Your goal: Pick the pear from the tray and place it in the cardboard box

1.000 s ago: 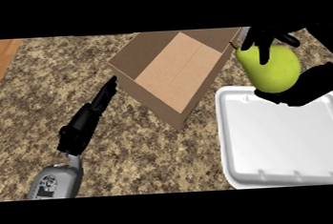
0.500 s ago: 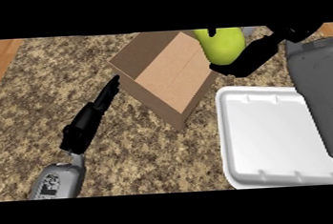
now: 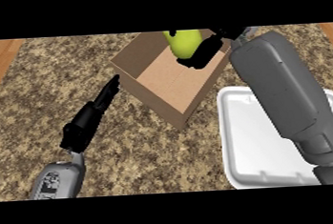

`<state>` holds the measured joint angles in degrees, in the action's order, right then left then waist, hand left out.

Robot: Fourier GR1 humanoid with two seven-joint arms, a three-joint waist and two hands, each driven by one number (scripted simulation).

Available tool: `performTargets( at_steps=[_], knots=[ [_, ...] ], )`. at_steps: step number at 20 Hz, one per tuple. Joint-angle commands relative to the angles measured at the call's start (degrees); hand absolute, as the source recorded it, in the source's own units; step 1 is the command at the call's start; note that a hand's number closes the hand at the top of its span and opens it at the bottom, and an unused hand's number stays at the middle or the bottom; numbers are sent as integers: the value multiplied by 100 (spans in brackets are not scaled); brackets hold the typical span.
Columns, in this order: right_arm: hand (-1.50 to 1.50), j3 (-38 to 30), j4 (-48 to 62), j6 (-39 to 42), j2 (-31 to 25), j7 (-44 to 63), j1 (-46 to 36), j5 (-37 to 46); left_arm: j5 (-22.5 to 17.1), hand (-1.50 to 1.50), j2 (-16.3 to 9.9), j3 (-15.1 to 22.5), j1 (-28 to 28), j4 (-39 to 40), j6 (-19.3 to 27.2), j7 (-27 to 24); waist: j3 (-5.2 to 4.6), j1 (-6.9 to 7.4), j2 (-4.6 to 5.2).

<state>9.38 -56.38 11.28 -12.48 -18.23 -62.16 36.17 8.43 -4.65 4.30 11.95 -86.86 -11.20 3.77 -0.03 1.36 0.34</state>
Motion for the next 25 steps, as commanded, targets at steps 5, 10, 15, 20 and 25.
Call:
performTargets(
  at_steps=[5, 10, 15, 20, 25],
  knots=[
    [150, -96, 1724, -438, 596, -209, -168, 304, 216, 0, 272, 199, 49, 104, 216, -86, 0, 1, 16],
    [-150, -306, 2783, -378, 738, -595, -250, 216, -121, 0, -127, -47, -92, -335, -224, 153, 3, 88, 29],
    [-150, -1031, 3192, -141, 648, -1173, -463, -434, 17, 0, 29, 51, 32, -205, -81, 150, 7, 93, 47],
    [-150, -2062, 3276, 19, 613, -1258, -526, -1443, -23, 0, 35, -35, 176, -122, -64, 138, 11, 65, 56],
    [-150, -2835, 3776, 832, 87, -1005, -941, -2187, 138, 0, 217, 150, 145, 8, 62, 110, 8, 104, 84]
  ],
)
